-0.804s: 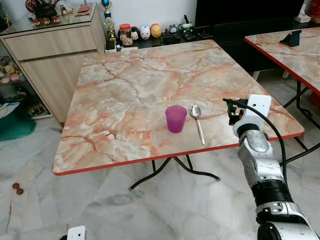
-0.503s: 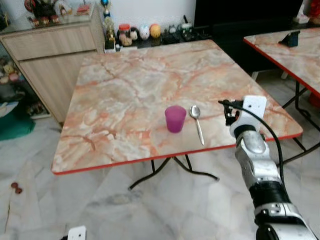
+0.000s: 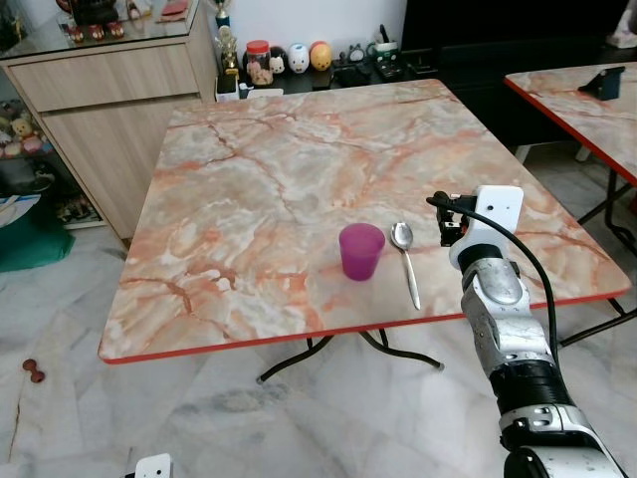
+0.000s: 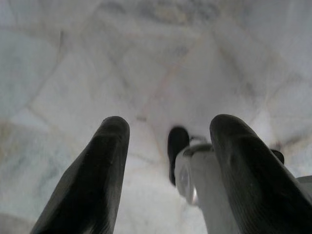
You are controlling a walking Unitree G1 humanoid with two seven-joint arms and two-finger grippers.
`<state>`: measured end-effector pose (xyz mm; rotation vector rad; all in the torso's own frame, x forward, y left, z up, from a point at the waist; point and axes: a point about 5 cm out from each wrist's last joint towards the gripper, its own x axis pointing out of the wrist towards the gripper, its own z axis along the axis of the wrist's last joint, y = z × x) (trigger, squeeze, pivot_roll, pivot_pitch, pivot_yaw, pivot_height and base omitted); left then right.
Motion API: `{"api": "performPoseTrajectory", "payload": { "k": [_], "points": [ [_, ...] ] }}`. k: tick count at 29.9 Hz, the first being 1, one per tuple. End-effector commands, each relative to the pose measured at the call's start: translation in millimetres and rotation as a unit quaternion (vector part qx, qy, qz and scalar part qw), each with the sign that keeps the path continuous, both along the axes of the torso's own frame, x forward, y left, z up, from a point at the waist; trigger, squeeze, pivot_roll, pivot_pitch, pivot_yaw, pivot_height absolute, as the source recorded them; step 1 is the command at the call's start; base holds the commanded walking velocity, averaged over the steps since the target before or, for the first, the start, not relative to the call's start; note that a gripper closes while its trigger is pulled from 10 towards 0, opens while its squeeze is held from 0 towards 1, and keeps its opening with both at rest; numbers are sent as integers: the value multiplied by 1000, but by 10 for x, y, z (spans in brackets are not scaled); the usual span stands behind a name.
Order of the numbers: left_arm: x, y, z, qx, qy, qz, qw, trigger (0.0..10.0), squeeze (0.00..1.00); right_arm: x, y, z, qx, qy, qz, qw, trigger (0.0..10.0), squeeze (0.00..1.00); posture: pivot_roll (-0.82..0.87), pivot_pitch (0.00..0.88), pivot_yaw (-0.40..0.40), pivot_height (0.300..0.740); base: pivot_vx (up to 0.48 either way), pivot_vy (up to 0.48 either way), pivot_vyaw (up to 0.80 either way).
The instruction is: Setting the table
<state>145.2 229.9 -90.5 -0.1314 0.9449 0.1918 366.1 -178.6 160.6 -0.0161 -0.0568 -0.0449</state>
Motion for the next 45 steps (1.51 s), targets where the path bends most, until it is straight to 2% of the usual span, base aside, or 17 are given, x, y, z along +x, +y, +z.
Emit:
{"api": "performPoseTrajectory", "payload": {
  "k": [1,10,18,25,26,27,28,32,33,34,37,39,45],
  "points": [
    [-39,-22,-22,-3,9,2,1000,10000,0,-9,-48,31,-3,-6,-7,1000,10000,0,-56,0,43,740,270,0,0],
    [-26,-23,-18,-1,8,2,1000,10000,0,-46,-16,-13,-2,2,-1,1000,10000,0,-61,0,42,740,90,0,0],
    [-33,-38,-26,-2,13,0,1000,10000,0,-150,-20,-238,-13,63,-3,998,10000,0,-66,0,41,740,0,0,0],
    [-31,-49,-28,-3,13,-1,1000,10000,0,-159,15,-327,-8,92,18,996,10000,0,-63,0,39,740,0,0,0],
    [-28,-48,-27,-3,12,0,1000,10000,0,-153,23,-353,-8,104,22,994,10000,675,-63,0,38,740,0,0,0],
    [-28,-48,-27,-3,12,0,1000,10000,0,-153,23,-353,-8,104,22,994,10000,675,-63,0,38,740,0,0,0],
    [-27,-47,-26,-3,12,0,1000,10000,0,-145,41,-385,-3,116,28,993,10000,1000,-63,0,38,740,0,0,0],
    [-26,-47,-25,-2,12,0,1000,10000,0,-125,78,-471,3,139,33,990,10000,1000,-64,0,38,740,0,0,0],
    [-25,-48,-25,-3,12,0,1000,10000,0,-119,88,-497,9,144,35,989,10000,424,-61,0,37,740,0,0,0],
    [-24,-50,-26,-3,12,0,1000,10000,0,-109,105,-529,18,150,38,988,10000,0,-56,0,37,740,0,0,0],
    [-23,-51,-25,-3,11,1,1000,10000,0,-97,119,-544,24,155,39,987,10000,0,-56,0,37,740,0,0,0],
    [-24,-52,-26,-3,12,0,1000,10000,0,-89,160,-588,46,167,46,984,10000,0,-60,0,37,740,0,0,0],
    [-24,-58,-27,-4,11,0,1000,10000,0,-78,192,-640,52,176,52,982,10000,0,-54,0,35,740,0,0,0]
  ]
}}
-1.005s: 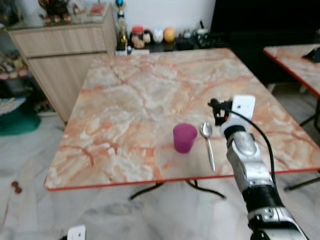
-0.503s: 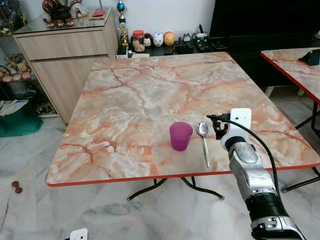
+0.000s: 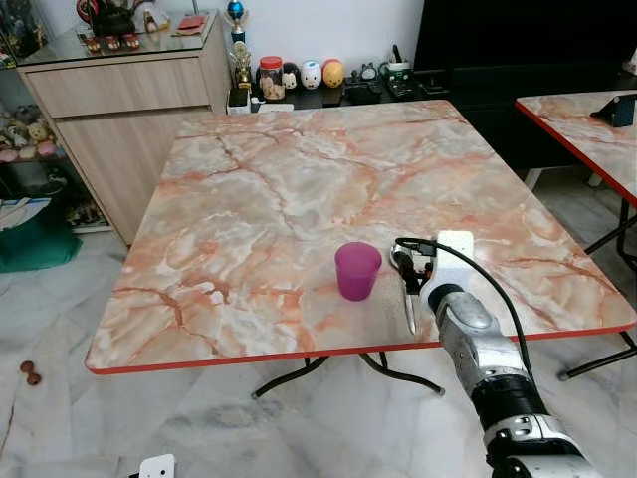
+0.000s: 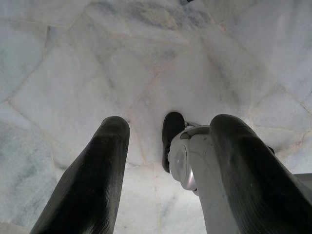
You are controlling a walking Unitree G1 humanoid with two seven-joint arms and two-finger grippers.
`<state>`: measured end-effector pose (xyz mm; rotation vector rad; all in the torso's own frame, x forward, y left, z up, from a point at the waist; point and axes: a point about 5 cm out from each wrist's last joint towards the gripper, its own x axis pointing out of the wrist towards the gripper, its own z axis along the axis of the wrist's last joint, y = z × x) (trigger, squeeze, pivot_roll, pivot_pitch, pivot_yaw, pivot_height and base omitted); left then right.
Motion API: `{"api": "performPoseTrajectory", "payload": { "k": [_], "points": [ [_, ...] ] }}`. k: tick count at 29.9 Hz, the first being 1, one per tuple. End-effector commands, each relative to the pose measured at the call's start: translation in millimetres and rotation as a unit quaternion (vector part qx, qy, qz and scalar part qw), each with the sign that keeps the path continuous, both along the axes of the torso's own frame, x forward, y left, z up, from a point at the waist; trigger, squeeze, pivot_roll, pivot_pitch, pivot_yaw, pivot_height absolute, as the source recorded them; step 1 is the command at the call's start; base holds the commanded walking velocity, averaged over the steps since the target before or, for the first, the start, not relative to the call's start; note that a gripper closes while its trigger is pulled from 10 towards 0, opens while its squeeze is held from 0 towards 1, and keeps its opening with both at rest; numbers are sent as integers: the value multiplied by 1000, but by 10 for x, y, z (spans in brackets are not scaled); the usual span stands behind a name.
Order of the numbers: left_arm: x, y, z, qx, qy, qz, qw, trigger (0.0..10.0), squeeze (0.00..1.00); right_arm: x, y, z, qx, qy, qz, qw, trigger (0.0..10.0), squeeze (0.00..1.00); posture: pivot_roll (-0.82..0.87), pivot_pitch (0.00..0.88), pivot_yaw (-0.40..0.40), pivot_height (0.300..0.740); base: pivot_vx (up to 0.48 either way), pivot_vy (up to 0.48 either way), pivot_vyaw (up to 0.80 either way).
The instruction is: Setting the table
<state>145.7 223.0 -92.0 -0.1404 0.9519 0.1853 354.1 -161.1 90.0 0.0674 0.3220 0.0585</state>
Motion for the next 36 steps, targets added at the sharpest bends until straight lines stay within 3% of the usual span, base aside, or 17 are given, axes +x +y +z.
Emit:
{"api": "performPoseTrajectory", "payload": {
  "k": [1,11,21,36],
  "points": [
    [-31,10,-12,1,8,0,1000,10000,0,46,25,53,10,-8,3,1000,10000,0,-56,0,35,740,0,0,0],
    [-28,3,-13,1,8,-1,1000,10000,0,26,55,-109,26,24,22,999,10000,0,-53,0,33,740,0,0,0],
    [-29,1,-13,1,8,-1,1000,10000,0,73,112,-84,36,3,35,999,10000,0,-48,0,34,740,0,0,0],
    [-25,-18,-16,-2,7,0,1000,10000,0,106,68,-89,19,7,30,999,10000,0,-45,0,23,740,0,0,0]
  ]
}}
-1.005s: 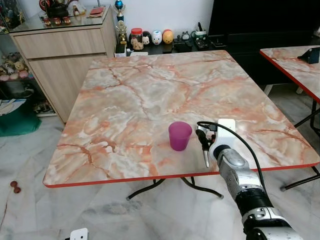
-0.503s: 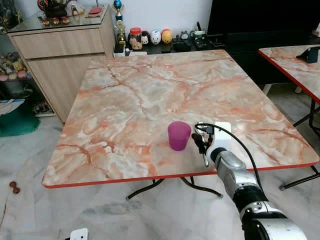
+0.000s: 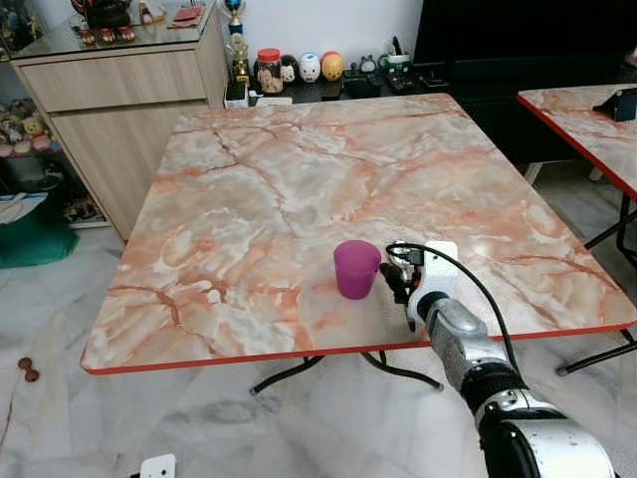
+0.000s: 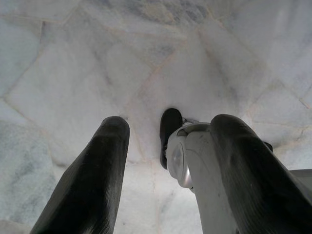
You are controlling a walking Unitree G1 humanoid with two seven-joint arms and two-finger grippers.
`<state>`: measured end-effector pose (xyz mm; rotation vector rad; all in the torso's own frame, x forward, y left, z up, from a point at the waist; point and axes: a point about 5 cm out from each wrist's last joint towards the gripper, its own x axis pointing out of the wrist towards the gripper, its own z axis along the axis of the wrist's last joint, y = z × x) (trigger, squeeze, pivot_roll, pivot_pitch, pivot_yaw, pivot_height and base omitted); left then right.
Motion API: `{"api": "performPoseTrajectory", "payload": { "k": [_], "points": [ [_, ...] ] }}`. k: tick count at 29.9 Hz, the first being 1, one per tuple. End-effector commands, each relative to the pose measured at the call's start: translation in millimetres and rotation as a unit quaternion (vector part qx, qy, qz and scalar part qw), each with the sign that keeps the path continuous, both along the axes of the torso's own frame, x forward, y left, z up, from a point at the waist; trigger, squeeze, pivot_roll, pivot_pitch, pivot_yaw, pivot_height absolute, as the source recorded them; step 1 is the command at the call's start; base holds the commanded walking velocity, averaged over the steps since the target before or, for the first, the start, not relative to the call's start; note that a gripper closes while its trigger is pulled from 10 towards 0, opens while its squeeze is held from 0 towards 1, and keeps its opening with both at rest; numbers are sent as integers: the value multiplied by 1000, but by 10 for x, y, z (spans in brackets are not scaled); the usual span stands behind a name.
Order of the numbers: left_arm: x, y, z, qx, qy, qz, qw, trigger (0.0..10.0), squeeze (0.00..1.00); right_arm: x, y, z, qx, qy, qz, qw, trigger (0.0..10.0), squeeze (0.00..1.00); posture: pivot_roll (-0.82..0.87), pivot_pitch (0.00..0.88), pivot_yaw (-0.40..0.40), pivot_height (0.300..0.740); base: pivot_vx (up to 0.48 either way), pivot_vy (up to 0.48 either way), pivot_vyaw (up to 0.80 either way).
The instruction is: Setting the table
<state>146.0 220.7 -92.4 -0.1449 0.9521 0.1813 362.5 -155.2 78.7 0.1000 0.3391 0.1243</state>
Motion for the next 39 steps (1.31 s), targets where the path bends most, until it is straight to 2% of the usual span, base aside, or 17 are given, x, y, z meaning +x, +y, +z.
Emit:
{"api": "performPoseTrajectory", "payload": {
  "k": [1,25,26,27,28,39],
  "points": [
    [-28,5,-12,1,7,1,1000,10000,0,21,8,22,-2,-1,0,1000,10000,0,-45,0,23,740,0,0,0],
    [-62,-26,-30,-5,11,3,1000,10000,0,-44,12,-115,-21,29,0,999,10000,0,-43,0,21,740,0,0,0],
    [-62,-28,-31,-5,11,3,1000,10000,0,-50,11,-127,-23,33,1,999,4980,0,-41,0,20,740,0,0,0],
    [-61,-29,-31,-6,11,3,1000,10000,0,-51,10,-130,-24,34,1,999,4980,0,-41,0,19,740,0,0,0],
    [-61,-31,-31,-6,11,3,1000,10000,0,-53,9,-133,-24,35,0,999,0,0,-41,0,19,740,0,0,0],
    [-59,-53,-35,-11,11,4,1000,10000,0,-67,3,-157,-27,42,0,999,0,0,-43,0,14,740,0,0,0]
  ]
}}
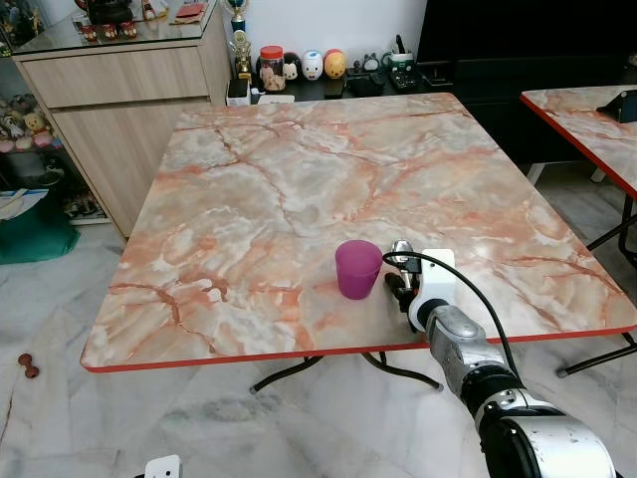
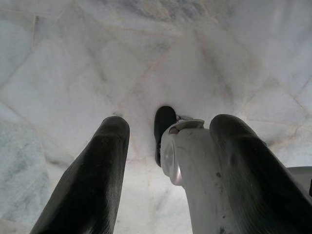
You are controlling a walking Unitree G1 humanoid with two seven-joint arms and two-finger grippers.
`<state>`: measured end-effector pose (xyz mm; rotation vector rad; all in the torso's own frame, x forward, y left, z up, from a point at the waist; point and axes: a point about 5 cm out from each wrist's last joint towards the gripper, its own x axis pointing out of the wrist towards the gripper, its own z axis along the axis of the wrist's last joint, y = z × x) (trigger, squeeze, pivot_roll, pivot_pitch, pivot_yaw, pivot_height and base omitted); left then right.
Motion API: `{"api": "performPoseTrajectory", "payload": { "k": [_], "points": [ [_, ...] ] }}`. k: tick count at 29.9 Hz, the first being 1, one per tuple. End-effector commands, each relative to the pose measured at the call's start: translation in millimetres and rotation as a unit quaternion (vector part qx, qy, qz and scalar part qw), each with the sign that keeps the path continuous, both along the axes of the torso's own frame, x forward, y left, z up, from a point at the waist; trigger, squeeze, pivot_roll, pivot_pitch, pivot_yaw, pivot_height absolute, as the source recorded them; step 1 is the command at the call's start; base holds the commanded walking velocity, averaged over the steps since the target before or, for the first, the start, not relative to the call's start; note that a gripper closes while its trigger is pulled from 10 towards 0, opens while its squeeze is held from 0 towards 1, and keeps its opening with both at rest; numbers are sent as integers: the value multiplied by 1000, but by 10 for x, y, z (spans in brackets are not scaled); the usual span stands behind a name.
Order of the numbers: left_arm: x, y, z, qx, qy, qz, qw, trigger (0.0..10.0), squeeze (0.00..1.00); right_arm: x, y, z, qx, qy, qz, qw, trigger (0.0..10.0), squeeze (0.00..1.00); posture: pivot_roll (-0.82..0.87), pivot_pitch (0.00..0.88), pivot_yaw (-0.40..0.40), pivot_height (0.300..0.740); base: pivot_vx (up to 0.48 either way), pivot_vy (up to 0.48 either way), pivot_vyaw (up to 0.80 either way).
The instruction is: Setting the table
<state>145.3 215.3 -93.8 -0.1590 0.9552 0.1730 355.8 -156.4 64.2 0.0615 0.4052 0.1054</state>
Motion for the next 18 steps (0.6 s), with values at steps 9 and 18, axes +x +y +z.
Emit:
{"api": "performPoseTrajectory", "payload": {
  "k": [9,18],
  "points": [
    [-57,1,-23,-5,11,5,1000,10000,0,-8,6,-24,-8,11,3,1000,0,0,-40,0,13,740,0,0,0],
    [-55,15,-20,-3,11,7,1000,10000,0,-25,24,-48,-11,12,2,1000,0,0,-39,0,16,740,0,0,0]
  ]
}}
